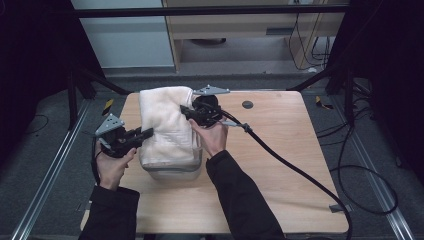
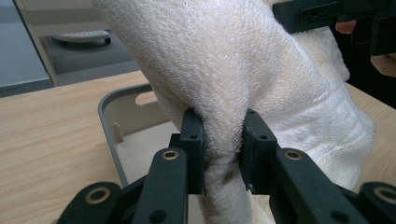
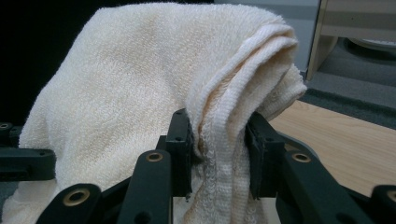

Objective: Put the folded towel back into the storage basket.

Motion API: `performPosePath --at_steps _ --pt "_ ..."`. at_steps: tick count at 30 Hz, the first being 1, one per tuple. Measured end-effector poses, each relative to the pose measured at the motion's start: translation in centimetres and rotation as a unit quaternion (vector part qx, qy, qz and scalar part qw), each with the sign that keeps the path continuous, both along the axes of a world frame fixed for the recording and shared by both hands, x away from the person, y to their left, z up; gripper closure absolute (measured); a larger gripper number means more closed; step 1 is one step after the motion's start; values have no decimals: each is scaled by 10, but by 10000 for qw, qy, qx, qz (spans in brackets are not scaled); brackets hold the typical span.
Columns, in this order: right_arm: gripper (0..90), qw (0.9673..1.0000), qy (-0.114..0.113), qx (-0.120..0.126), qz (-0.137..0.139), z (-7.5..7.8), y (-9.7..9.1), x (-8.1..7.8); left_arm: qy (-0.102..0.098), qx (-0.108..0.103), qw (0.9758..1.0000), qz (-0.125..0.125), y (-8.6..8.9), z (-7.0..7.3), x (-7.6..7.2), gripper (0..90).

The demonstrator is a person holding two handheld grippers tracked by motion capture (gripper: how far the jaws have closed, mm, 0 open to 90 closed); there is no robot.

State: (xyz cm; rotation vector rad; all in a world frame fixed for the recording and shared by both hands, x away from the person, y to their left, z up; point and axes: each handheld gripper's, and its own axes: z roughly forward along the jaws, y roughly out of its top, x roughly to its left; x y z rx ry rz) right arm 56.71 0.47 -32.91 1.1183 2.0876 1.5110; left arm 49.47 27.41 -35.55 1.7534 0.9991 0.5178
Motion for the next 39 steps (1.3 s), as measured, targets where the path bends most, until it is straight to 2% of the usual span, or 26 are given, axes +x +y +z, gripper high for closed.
performPosePath --at_steps 20,39 --pt "661 9997 198 -127 -104 -32 9 14 262 243 9993 79 1 -22 13 727" --pt "656 9988 389 -219 -183 -55 11 18 450 470 9978 95 -3 -38 20 727"
